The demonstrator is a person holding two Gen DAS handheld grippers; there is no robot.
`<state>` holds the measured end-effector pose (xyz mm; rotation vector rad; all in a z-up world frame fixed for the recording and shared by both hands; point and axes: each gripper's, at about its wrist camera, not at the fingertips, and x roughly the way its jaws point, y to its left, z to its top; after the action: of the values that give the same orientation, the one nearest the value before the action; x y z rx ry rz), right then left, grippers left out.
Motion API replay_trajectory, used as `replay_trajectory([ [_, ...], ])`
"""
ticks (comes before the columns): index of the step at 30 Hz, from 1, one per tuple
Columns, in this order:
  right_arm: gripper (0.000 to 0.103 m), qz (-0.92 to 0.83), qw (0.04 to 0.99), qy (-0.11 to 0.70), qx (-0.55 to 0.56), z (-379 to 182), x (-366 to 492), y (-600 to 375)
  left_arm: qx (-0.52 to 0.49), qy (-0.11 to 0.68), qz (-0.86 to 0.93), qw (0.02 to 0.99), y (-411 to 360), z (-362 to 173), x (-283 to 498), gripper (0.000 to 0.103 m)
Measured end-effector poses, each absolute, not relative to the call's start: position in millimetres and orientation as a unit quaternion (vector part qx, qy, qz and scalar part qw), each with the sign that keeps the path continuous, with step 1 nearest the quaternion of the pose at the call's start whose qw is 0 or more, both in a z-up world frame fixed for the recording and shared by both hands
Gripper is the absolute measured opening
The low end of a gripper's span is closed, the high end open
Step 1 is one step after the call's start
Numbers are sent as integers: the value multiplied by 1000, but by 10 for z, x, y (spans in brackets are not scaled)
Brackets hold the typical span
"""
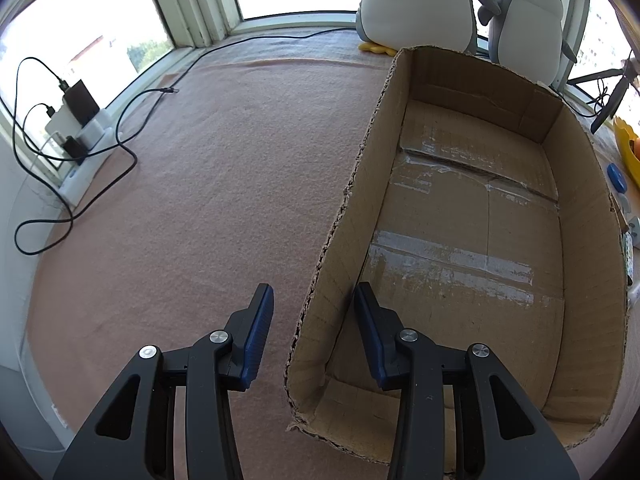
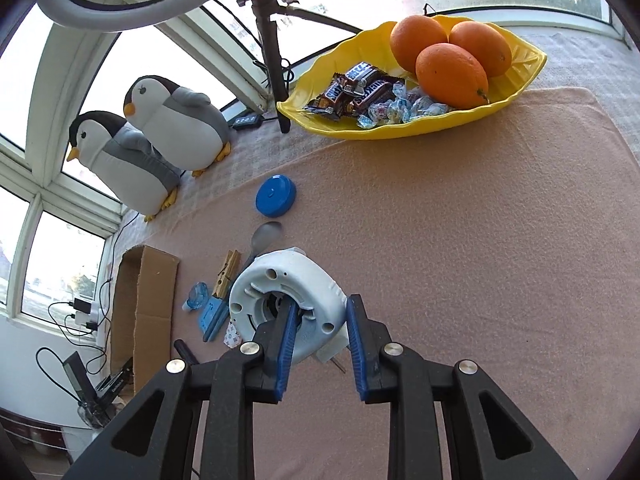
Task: Organize rigid objects
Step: 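Carry the white plug device with the right gripper into the box and release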
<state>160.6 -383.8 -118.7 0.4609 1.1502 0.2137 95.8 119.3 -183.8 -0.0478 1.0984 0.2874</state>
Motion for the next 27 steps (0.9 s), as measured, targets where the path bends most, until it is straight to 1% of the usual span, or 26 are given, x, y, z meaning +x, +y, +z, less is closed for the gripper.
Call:
replay_trajectory([
  [7, 22, 186, 824, 512, 156, -681, 1623, -2886, -32, 516, 133, 845, 1216, -1843, 945, 40],
  [13, 22, 257, 820, 502, 96, -480, 1607, -1918, -34, 511, 130, 849, 1227, -1844, 934, 40],
  [17, 22, 289, 811, 506, 52, -509, 1611, -1317, -32, 507, 129, 852, 1214, -1842, 922, 40],
  [21, 22, 303, 796, 522, 30, -659, 1649, -861, -49, 501, 128, 854, 1247, -1850, 897, 40],
  [27, 22, 301, 788, 537, 2, -886, 1750, -429, -58, 498, 126, 856, 1261, -1858, 904, 40],
])
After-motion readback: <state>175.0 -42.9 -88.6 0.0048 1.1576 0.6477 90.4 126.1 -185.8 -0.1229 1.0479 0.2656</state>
